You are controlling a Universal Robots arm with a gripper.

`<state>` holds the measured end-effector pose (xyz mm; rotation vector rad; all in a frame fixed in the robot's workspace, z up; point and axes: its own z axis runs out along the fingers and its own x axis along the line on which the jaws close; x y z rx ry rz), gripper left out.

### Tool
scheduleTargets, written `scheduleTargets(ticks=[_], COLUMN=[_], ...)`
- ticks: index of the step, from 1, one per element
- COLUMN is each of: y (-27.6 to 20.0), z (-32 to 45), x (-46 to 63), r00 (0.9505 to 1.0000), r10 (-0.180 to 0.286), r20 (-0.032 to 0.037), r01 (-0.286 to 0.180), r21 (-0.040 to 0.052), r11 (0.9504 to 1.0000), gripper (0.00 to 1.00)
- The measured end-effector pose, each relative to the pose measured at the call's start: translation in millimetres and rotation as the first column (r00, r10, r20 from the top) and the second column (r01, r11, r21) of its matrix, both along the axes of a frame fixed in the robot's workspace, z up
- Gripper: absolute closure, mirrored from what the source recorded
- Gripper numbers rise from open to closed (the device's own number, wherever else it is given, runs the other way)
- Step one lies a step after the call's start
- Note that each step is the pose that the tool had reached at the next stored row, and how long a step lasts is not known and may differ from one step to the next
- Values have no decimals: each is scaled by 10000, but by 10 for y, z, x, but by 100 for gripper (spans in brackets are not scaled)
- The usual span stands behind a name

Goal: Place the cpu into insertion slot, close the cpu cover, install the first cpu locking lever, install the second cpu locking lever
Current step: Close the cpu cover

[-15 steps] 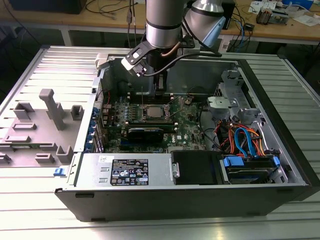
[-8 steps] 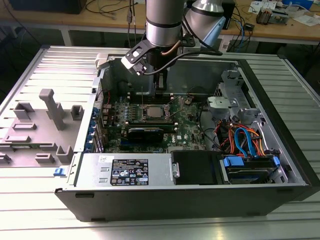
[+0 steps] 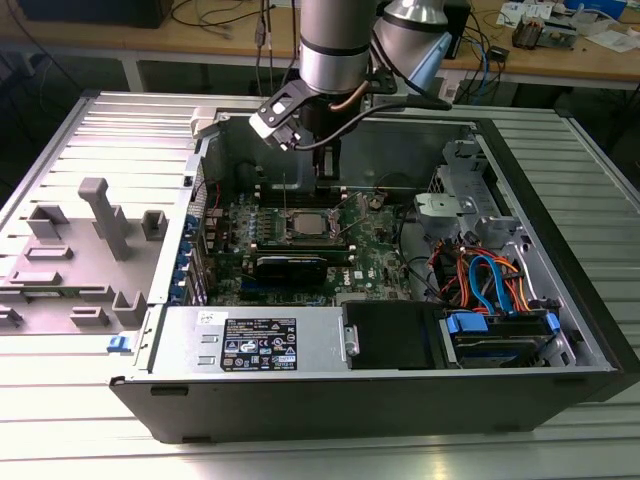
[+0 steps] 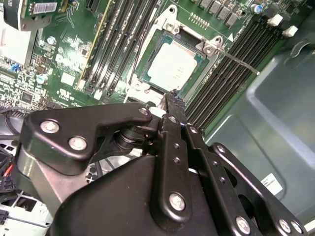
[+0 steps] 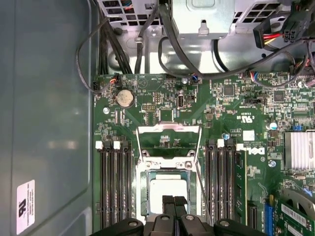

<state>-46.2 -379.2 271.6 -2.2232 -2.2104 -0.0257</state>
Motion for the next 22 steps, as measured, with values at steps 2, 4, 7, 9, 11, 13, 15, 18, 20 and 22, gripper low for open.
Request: scheduleTargets(ticks=[2,4,7,9,11,13,15,18,20,22], y=[0,0,0,0,0,0,0,0,0,0], z=[0,0,0,0,0,0,0,0,0,0], x=[21,42,56,65,76,82,88,98,101,102], r00=[10000,10000,10000,10000,10000,10000,10000,10000,10000,10000], r10=[0,0,1,0,1,1,0,0,0,0], r20=[0,0,0,0,0,0,0,0,0,0], r01=[0,0,-1,0,-1,-1,0,0,0,0], r21=[0,0,0,0,0,0,1,0,0,0], r11=[10000,10000,10000,10000,10000,10000,10000,10000,10000,10000], gripper=[89,89,89,89,89,89,89,89,89,89])
